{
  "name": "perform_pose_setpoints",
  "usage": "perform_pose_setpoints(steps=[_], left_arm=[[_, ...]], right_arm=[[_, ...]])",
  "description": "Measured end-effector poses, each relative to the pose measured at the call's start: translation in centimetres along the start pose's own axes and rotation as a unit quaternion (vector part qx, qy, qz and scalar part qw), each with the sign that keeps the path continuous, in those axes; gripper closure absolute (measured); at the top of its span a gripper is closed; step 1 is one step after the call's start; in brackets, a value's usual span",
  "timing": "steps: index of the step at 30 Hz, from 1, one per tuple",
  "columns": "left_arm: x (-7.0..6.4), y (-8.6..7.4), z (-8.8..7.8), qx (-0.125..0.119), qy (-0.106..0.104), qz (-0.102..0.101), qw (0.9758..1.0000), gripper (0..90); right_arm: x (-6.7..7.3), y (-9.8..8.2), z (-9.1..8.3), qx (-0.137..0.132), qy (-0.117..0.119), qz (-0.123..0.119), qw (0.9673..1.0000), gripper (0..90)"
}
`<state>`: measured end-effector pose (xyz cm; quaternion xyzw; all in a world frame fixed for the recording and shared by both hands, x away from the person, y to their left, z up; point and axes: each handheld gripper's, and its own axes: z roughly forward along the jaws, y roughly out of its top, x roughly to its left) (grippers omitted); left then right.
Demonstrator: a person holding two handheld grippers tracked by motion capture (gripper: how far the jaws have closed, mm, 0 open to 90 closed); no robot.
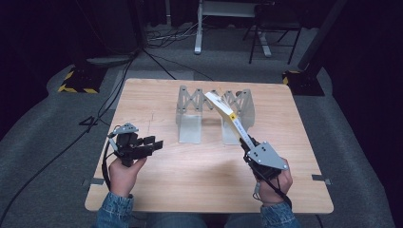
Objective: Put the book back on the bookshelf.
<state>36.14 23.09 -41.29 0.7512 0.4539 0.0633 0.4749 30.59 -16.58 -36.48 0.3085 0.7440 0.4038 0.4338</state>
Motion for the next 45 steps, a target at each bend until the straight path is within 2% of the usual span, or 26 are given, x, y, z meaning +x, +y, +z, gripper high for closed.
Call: perform_pose_setpoints(steps=[4,8,9,11,12,13,14,16,19,23,24,32,35,36,38,45], left_arm=[[0.8,-1.4,-0.5,0.004,0.014,0.002,0.9999,51.8],[1.0,-2.2,-1.0,0.006,0.033,0.005,0.9994,50.9],[1.2,-2.7,-1.3,0.002,0.038,0.007,0.9992,50.7],[1.2,-2.9,-1.4,0.000,0.040,0.004,0.9992,50.6],[1.4,-3.3,-1.6,0.003,0.045,0.005,0.9990,50.6],[1.4,-3.3,-1.6,0.003,0.045,0.005,0.9990,50.6],[1.5,-3.6,-1.6,0.008,0.052,0.006,0.9986,50.5],[1.5,-3.8,-1.5,0.010,0.056,0.009,0.9983,50.6],[1.6,-4.5,-1.2,0.021,0.064,0.015,0.9976,50.6],[2.1,-5.4,-0.3,0.032,0.072,0.011,0.9969,50.2],[2.2,-5.7,0.1,0.036,0.076,0.017,0.9963,49.9],[2.3,-6.6,1.7,0.063,0.086,0.046,0.9933,49.9],[2.5,-6.8,2.2,0.065,0.091,0.045,0.9927,49.7],[2.6,-6.9,2.3,0.071,0.095,0.052,0.9916,49.4],[2.6,-6.9,2.4,0.069,0.097,0.052,0.9915,48.7],[2.7,-7.2,3.1,0.087,0.105,0.067,0.9884,48.3]], right_arm=[[-1.1,0.1,0.8,-0.002,-0.001,0.028,0.9996,75.9],[-1.5,0.3,1.4,-0.004,-0.003,0.038,0.9993,75.9],[-1.8,0.4,1.7,-0.005,-0.006,0.047,0.9989,75.9],[-2.0,0.5,1.9,-0.007,-0.006,0.055,0.9984,75.9],[-2.4,0.6,2.3,-0.007,-0.007,0.073,0.9973,76.0],[-2.4,0.6,2.3,-0.007,-0.007,0.073,0.9973,76.0],[-2.7,0.6,2.7,-0.008,-0.008,0.089,0.9960,76.0],[-2.8,0.7,2.9,-0.008,-0.009,0.096,0.9953,76.0],[-3.0,0.8,3.6,-0.010,-0.015,0.107,0.9941,76.0],[-3.1,1.0,4.9,-0.013,-0.025,0.116,0.9928,75.9],[-3.0,1.0,5.5,-0.016,-0.026,0.122,0.9920,75.9],[-3.0,0.6,7.7,-0.021,-0.031,0.139,0.9896,75.9],[-3.0,0.4,8.6,-0.018,-0.032,0.148,0.9882,75.9],[-3.1,0.3,9.1,-0.018,-0.037,0.152,0.9875,75.9],[-3.3,0.2,9.6,-0.018,-0.039,0.156,0.9868,75.9],[-3.5,-0.5,11.0,-0.006,-0.044,0.174,0.9838,75.9]])
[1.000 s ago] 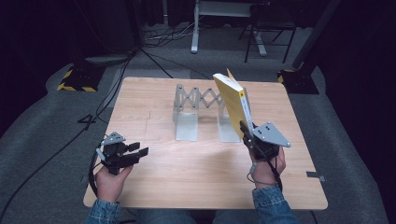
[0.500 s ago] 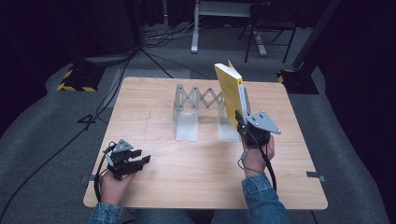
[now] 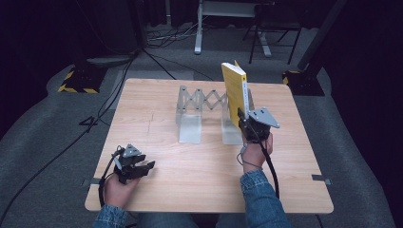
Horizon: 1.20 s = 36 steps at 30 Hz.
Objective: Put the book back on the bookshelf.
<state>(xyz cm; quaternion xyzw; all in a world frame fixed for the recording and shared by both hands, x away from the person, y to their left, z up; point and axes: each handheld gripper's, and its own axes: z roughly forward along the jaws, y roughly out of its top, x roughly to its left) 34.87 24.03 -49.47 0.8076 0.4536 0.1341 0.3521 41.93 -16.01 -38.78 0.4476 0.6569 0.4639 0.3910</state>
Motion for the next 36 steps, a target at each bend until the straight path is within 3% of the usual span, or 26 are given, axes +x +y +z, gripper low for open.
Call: perform_pose_setpoints(steps=[11,16,21,22,23,24,27,36], left_arm=[[0.1,0.0,0.3,0.005,-0.002,-0.001,1.0000,47.2],[0.0,0.0,0.4,0.004,-0.001,-0.001,1.0000,47.1],[0.0,0.0,0.4,0.002,-0.001,-0.002,1.0000,47.1],[0.0,0.0,0.4,0.002,-0.001,-0.003,1.0000,47.1],[0.0,0.0,0.4,0.002,-0.001,-0.003,1.0000,47.1],[0.0,0.0,0.4,0.003,-0.001,-0.002,1.0000,47.1],[0.0,0.0,0.4,0.003,-0.001,-0.001,1.0000,47.1],[0.0,0.0,0.5,0.002,-0.001,0.002,1.0000,47.2]], right_arm=[[0.0,-1.5,1.2,0.010,-0.003,0.022,0.9997,75.5],[0.4,-2.1,1.5,0.013,-0.010,0.011,0.9998,75.1],[0.8,-2.7,2.2,0.036,-0.009,0.005,0.9993,74.2],[0.9,-2.8,2.6,0.055,-0.007,0.005,0.9984,73.2],[0.9,-2.8,2.6,0.055,-0.007,0.005,0.9984,73.2],[1.0,-3.2,3.0,0.078,-0.003,0.006,0.9970,72.9],[0.9,-3.7,3.3,0.090,0.005,0.015,0.9958,72.8],[1.1,-4.2,3.3,0.085,0.009,0.023,0.9961,72.4]])
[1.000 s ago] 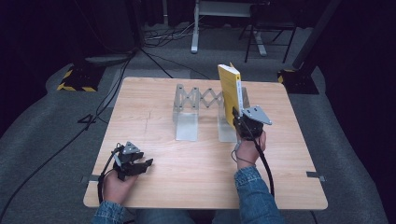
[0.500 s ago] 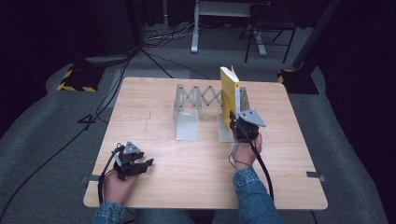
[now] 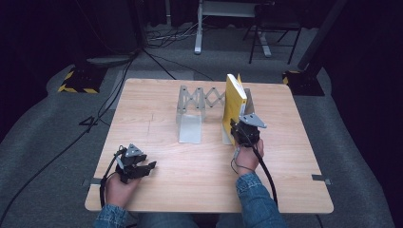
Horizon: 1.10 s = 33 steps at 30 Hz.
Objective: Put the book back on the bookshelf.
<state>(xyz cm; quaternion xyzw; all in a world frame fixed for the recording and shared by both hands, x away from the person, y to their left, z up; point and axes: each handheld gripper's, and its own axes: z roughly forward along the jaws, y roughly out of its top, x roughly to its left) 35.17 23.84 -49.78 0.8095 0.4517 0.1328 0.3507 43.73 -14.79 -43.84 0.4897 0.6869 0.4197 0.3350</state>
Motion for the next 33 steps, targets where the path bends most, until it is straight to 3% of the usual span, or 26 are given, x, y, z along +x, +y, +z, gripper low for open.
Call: perform_pose_setpoints(steps=[6,10,15,25,33], left_arm=[[0.0,0.0,0.0,-0.001,0.000,-0.001,1.0000,47.2],[0.0,0.0,0.0,-0.001,0.000,-0.002,1.0000,47.1],[0.0,0.0,0.0,-0.001,-0.002,-0.001,1.0000,47.1],[0.1,-0.1,0.0,-0.002,-0.005,-0.004,1.0000,46.8],[0.1,-0.1,0.1,-0.007,-0.005,0.004,1.0000,45.2]], right_arm=[[1.3,-0.4,0.4,-0.001,0.009,-0.008,0.9999,69.9],[1.7,-0.8,1.1,0.016,0.010,-0.011,0.9998,68.9],[1.5,-1.0,1.7,0.018,0.018,0.005,0.9997,68.4],[1.1,-1.0,1.5,0.021,0.023,0.007,0.9995,63.2],[0.8,-0.2,-0.4,-0.012,0.043,0.006,0.9990,56.0]])
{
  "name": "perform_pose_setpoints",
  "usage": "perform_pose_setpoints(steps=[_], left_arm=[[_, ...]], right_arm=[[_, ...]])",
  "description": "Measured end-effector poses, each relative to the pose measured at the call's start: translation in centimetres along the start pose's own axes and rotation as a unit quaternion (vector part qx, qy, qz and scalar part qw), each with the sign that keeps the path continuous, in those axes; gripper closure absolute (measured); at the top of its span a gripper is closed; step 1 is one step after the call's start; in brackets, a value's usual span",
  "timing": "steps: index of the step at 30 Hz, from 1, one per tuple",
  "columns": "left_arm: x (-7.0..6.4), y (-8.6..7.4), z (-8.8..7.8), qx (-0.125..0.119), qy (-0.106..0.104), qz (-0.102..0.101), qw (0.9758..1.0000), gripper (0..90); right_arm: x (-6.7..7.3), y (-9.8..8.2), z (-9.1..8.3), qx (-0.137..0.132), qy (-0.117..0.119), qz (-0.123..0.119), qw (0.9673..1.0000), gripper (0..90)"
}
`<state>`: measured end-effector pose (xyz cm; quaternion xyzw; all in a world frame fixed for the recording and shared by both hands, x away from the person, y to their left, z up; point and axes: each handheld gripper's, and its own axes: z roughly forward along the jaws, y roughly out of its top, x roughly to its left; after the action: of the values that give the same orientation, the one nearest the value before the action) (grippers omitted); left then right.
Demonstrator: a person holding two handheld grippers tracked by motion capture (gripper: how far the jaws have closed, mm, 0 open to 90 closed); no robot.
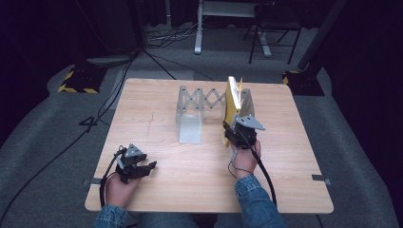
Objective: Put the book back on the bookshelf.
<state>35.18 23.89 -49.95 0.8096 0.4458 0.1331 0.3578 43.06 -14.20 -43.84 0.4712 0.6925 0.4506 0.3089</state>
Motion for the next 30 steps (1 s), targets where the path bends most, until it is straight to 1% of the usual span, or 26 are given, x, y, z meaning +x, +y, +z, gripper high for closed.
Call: perform_pose_setpoints(steps=[1,4,6,8,11,13,14,15,17,18,19,21,23,25,26,28,30], left_arm=[[0.0,0.0,0.0,-0.001,0.001,0.002,1.0000,44.5],[-0.3,-0.1,0.0,0.003,0.007,0.019,0.9998,41.2],[-0.6,-0.4,0.0,-0.003,0.019,0.029,0.9994,39.8],[-0.7,-0.6,0.0,-0.003,0.022,0.035,0.9991,38.4],[-0.8,-0.9,-0.2,-0.007,0.024,0.033,0.9991,37.0],[-0.7,-1.1,-0.4,-0.008,0.026,0.034,0.9990,36.7],[-0.7,-1.2,-0.4,-0.010,0.028,0.033,0.9990,36.6],[-0.7,-1.3,-0.5,-0.005,0.026,0.032,0.9991,36.2],[-0.6,-1.4,-0.7,-0.006,0.030,0.032,0.9990,35.0],[-0.6,-1.5,-0.7,-0.008,0.030,0.031,0.9990,34.7],[-0.6,-1.5,-0.7,-0.009,0.030,0.029,0.9991,34.5],[-0.6,-1.5,-0.7,-0.007,0.029,0.032,0.9990,33.8],[-0.6,-1.5,-0.7,-0.008,0.030,0.030,0.9991,33.6],[-0.5,-1.4,-0.7,-0.008,0.031,0.029,0.9991,33.3],[-0.6,-1.4,-0.6,-0.007,0.030,0.027,0.9992,33.3],[-0.5,-1.4,-0.6,-0.007,0.031,0.028,0.9991,33.2],[-0.5,-1.4,-0.6,-0.007,0.032,0.030,0.9990,32.9]], right_arm=[[0.0,0.2,-0.4,-0.003,0.004,0.001,1.0000,55.8],[-0.3,0.4,-1.5,-0.014,0.010,-0.003,0.9998,54.8],[-0.4,0.6,-2.2,-0.016,0.016,-0.005,0.9997,54.3],[-0.6,0.7,-2.8,-0.020,0.020,-0.009,0.9996,54.1],[-1.0,0.6,-4.1,-0.041,0.030,-0.004,0.9987,54.1],[-1.3,0.6,-4.9,-0.047,0.036,-0.004,0.9982,54.3],[-1.4,0.6,-5.3,-0.047,0.040,-0.008,0.9981,54.3],[-1.6,0.7,-5.6,-0.046,0.042,-0.009,0.9980,54.3],[-2.0,0.6,-6.3,-0.044,0.054,-0.013,0.9975,54.1],[-2.2,0.6,-6.5,-0.043,0.056,-0.015,0.9974,54.0],[-2.4,0.5,-6.8,-0.039,0.056,-0.017,0.9975,53.5],[-2.8,0.4,-7.3,-0.031,0.061,-0.020,0.9975,52.5],[-3.2,0.3,-7.8,-0.024,0.063,-0.020,0.9975,52.2],[-3.7,0.3,-8.3,-0.020,0.072,-0.021,0.9970,51.4],[-3.9,0.2,-8.5,-0.019,0.070,-0.023,0.9971,50.9],[-4.3,0.0,-8.9,-0.019,0.073,-0.026,0.9968,50.5],[-4.9,-0.4,-9.4,-0.014,0.073,-0.024,0.9970,49.7]])
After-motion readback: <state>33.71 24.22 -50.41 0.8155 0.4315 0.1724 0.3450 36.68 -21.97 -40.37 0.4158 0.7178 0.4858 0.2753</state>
